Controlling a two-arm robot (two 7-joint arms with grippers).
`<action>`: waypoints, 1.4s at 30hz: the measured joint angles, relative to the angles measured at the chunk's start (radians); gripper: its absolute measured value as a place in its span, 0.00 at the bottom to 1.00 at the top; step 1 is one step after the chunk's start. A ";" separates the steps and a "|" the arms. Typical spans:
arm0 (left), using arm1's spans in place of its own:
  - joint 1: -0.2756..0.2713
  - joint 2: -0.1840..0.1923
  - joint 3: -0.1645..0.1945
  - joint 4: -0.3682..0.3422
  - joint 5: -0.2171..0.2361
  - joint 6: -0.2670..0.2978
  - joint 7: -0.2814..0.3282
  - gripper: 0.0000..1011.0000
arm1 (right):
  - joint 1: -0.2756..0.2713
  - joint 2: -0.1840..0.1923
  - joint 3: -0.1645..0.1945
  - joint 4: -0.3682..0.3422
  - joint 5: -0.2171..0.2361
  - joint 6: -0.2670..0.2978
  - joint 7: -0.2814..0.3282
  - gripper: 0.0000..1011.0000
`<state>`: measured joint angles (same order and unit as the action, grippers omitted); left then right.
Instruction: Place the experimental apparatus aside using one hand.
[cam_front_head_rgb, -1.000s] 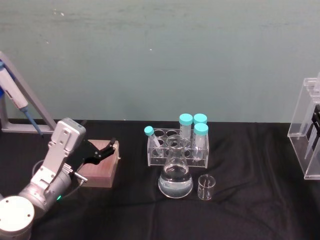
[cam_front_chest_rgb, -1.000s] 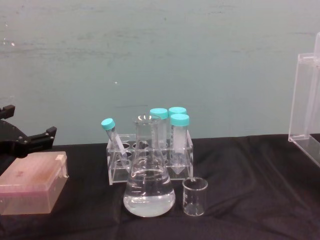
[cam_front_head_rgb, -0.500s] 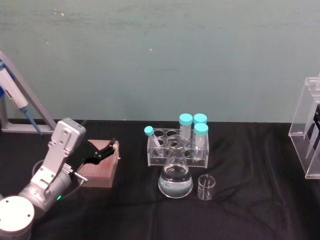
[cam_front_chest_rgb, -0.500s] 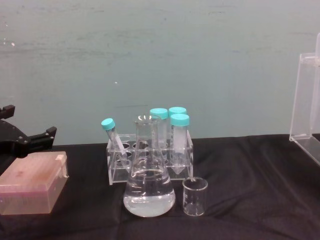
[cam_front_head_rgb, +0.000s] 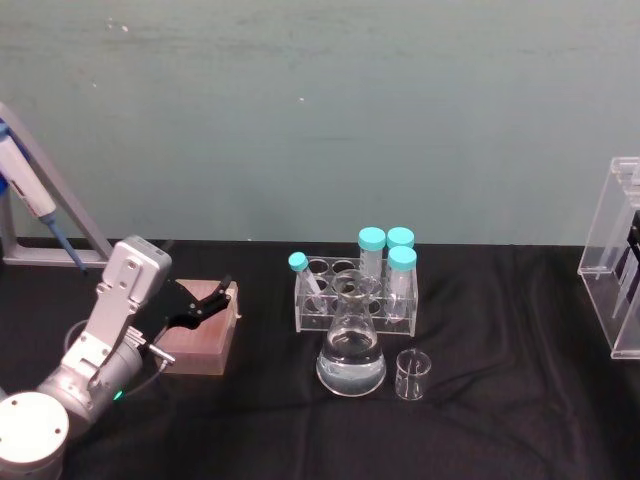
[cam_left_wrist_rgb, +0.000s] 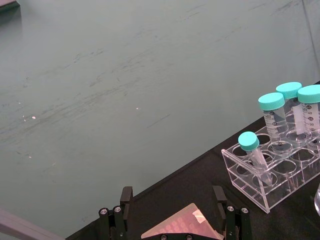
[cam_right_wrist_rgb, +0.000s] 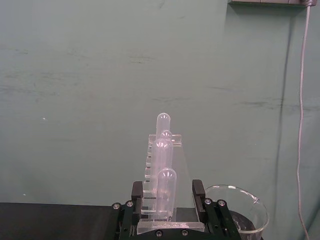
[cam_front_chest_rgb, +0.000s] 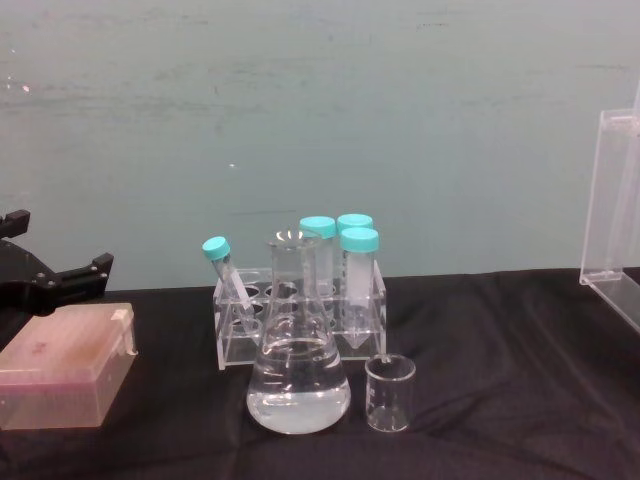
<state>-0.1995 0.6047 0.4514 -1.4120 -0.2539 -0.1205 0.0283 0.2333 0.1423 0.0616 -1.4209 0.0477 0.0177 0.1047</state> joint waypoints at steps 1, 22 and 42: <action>0.000 0.000 0.000 0.000 0.000 0.000 0.000 0.99 | 0.001 0.000 0.000 0.001 0.000 -0.001 0.000 0.59; 0.000 0.000 0.000 0.000 0.000 0.000 0.000 0.99 | 0.011 0.001 0.008 0.026 -0.002 -0.006 -0.007 0.59; 0.000 0.000 0.000 0.000 0.000 0.000 0.000 0.99 | 0.021 -0.003 0.008 0.051 -0.001 -0.008 -0.007 0.59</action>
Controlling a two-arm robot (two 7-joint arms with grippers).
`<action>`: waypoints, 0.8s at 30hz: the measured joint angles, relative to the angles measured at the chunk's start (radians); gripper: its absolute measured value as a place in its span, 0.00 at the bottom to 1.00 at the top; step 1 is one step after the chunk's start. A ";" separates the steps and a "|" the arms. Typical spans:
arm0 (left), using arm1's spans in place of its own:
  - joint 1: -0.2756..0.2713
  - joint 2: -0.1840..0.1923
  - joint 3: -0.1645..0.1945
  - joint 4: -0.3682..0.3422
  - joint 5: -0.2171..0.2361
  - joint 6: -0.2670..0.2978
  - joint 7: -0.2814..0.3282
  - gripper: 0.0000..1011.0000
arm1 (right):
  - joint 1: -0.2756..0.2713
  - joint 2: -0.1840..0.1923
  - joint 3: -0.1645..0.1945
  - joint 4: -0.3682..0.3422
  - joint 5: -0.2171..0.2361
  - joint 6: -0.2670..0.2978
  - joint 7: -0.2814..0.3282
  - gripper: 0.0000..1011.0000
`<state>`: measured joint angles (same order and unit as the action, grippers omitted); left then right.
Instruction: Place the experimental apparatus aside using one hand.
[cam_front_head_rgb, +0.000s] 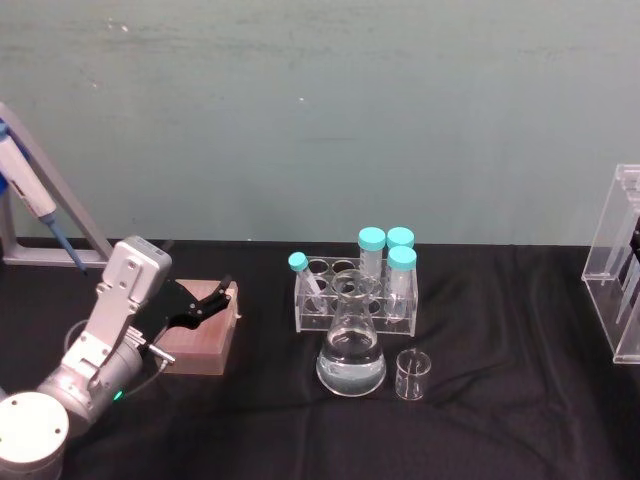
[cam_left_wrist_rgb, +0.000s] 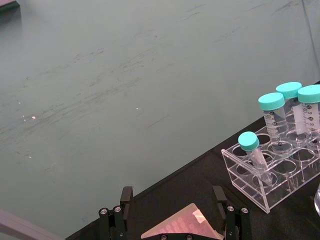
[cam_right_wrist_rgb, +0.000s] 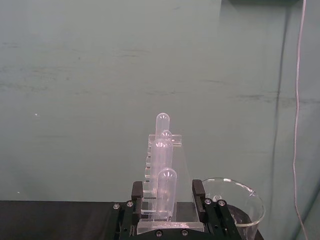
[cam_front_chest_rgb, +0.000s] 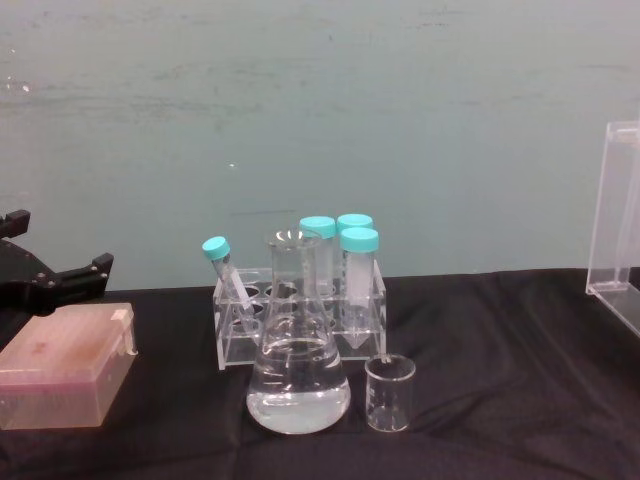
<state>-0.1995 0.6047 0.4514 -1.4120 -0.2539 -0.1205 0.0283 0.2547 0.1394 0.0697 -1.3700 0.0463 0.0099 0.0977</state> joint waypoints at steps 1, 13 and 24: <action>0.000 0.000 0.000 0.000 0.000 0.000 0.000 0.99 | 0.001 0.000 0.000 0.002 0.000 0.000 0.000 0.59; 0.000 0.000 0.000 0.000 0.000 0.000 0.000 0.99 | 0.004 -0.001 0.001 0.015 0.002 0.000 0.000 0.59; 0.000 0.000 0.000 0.000 0.000 0.000 0.000 0.99 | 0.005 -0.003 0.005 0.019 0.010 -0.001 0.001 0.59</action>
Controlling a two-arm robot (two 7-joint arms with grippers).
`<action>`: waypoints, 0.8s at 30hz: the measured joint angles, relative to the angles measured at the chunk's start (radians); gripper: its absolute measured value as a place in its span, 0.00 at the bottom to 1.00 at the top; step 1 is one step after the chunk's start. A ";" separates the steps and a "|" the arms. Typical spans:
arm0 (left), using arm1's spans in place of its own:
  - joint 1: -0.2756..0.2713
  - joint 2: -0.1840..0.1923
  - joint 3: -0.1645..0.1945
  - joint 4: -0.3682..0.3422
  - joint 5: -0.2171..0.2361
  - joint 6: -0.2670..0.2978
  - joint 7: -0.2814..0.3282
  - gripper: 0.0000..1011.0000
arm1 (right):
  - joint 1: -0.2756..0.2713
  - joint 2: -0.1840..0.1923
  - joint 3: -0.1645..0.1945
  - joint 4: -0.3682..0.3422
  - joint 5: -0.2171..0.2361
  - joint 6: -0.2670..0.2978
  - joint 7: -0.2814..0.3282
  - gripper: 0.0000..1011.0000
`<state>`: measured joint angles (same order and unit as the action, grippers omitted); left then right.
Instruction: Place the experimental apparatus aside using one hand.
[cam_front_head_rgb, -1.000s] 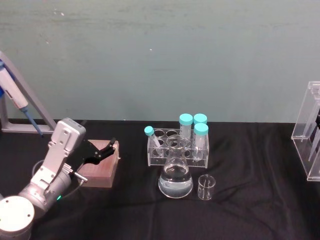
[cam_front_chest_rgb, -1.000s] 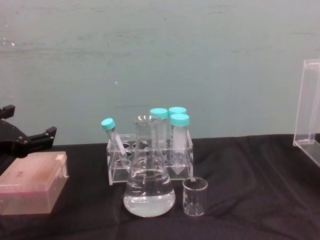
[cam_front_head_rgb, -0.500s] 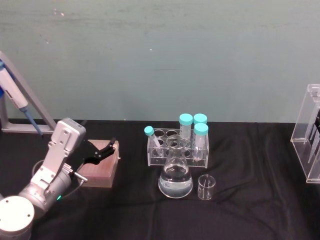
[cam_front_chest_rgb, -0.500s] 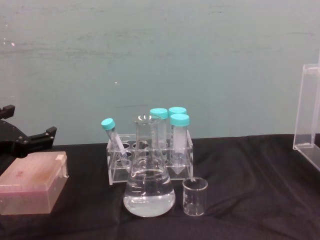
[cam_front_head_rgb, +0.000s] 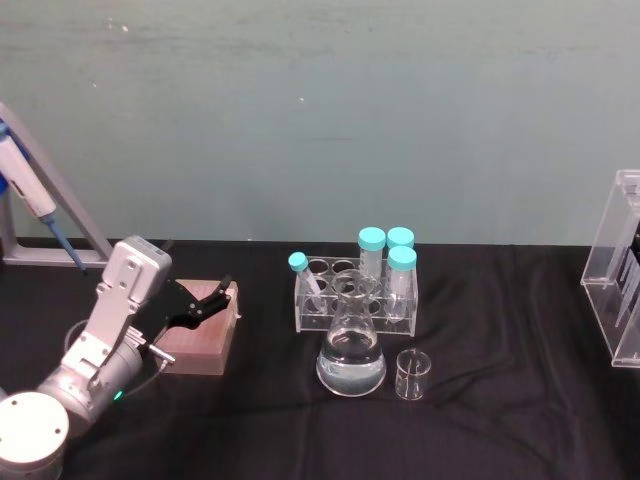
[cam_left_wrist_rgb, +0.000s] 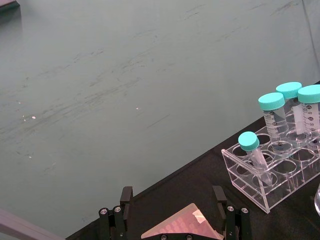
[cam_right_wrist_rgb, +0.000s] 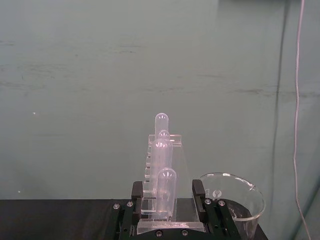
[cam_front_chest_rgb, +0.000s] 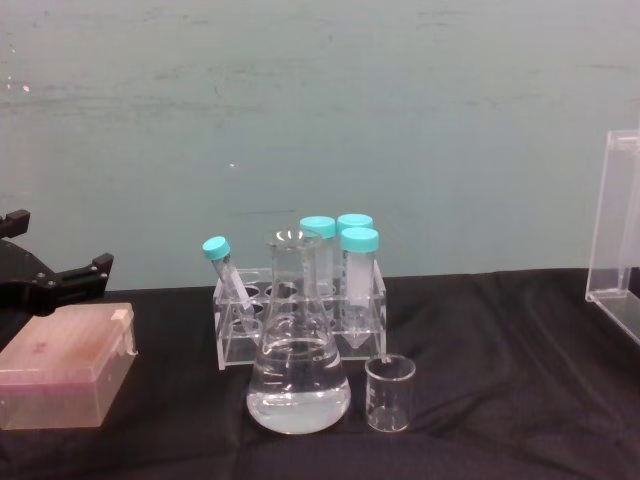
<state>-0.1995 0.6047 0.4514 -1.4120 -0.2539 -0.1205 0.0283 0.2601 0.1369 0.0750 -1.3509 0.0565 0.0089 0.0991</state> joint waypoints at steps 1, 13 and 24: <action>0.000 0.000 0.000 0.000 0.000 0.000 0.000 0.99 | -0.001 -0.002 0.003 -0.001 0.004 0.003 0.000 0.59; 0.000 0.000 0.000 0.000 0.000 0.000 0.000 0.99 | -0.002 -0.002 0.002 -0.002 0.004 0.004 0.000 0.59; 0.000 0.000 0.000 0.000 0.000 0.000 0.000 0.99 | -0.002 -0.001 0.001 -0.003 0.004 0.005 0.000 0.59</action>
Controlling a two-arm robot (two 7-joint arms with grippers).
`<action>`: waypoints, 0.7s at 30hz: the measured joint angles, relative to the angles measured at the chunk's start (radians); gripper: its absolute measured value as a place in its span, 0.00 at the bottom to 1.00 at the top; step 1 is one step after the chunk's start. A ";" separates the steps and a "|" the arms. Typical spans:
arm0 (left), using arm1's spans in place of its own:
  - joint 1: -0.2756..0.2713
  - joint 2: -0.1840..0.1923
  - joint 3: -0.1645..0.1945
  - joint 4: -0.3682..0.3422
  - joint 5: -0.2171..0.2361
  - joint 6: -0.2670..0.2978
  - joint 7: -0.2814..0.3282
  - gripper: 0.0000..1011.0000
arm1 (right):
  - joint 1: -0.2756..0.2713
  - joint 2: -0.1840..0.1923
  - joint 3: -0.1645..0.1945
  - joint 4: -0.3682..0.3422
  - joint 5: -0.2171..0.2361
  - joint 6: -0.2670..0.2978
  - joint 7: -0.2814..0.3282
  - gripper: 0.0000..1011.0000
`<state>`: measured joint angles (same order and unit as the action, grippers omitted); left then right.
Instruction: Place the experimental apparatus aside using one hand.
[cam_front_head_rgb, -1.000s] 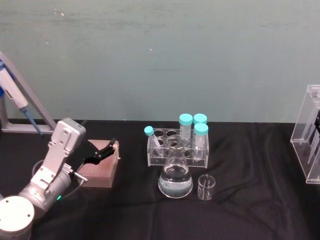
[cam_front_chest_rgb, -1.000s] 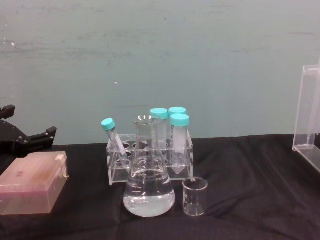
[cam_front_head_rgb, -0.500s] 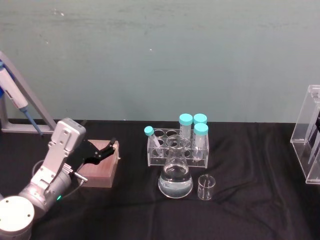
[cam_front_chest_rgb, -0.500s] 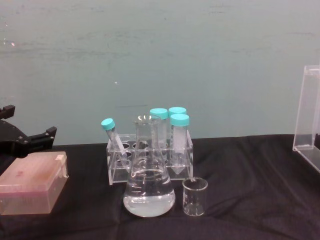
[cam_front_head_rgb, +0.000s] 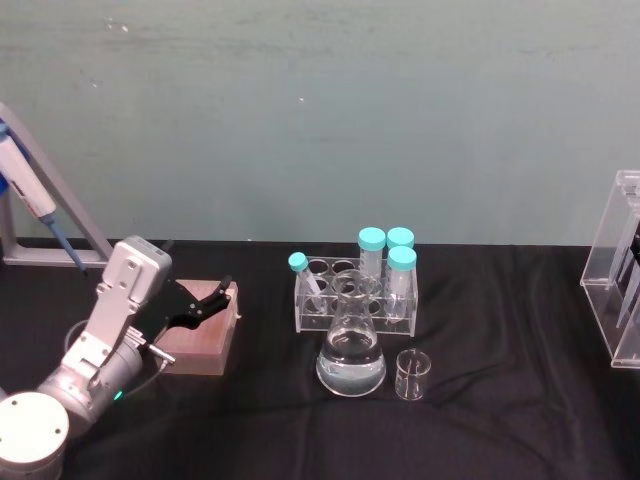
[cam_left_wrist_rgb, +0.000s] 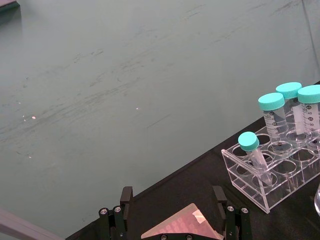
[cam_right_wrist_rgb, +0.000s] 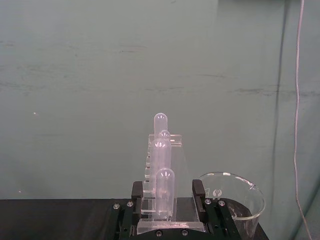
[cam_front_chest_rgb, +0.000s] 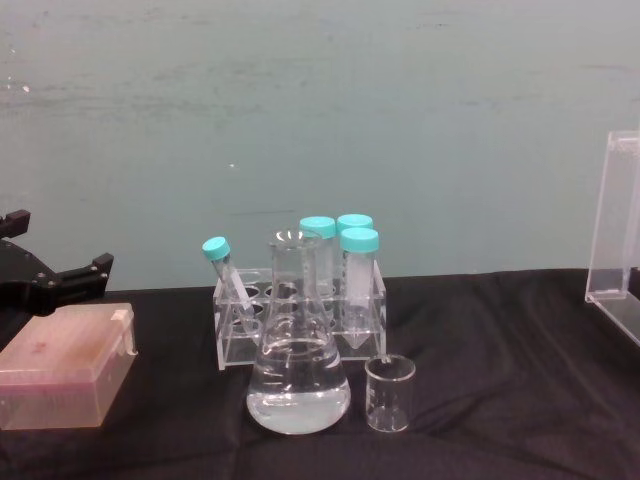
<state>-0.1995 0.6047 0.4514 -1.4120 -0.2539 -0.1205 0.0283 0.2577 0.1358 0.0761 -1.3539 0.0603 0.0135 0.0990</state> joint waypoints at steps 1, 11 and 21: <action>0.000 0.000 0.000 0.000 0.000 0.000 0.000 0.99 | 0.000 0.000 0.000 0.000 0.000 0.000 0.000 0.59; 0.000 0.000 0.000 0.000 0.000 0.000 0.000 0.99 | 0.000 0.000 0.000 0.000 -0.001 0.000 0.001 0.73; 0.000 0.000 0.000 0.000 0.000 0.000 0.000 0.99 | 0.000 0.000 0.000 0.000 -0.002 0.000 0.001 0.99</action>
<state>-0.1995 0.6047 0.4514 -1.4120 -0.2539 -0.1205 0.0283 0.2577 0.1358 0.0760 -1.3538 0.0586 0.0138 0.0996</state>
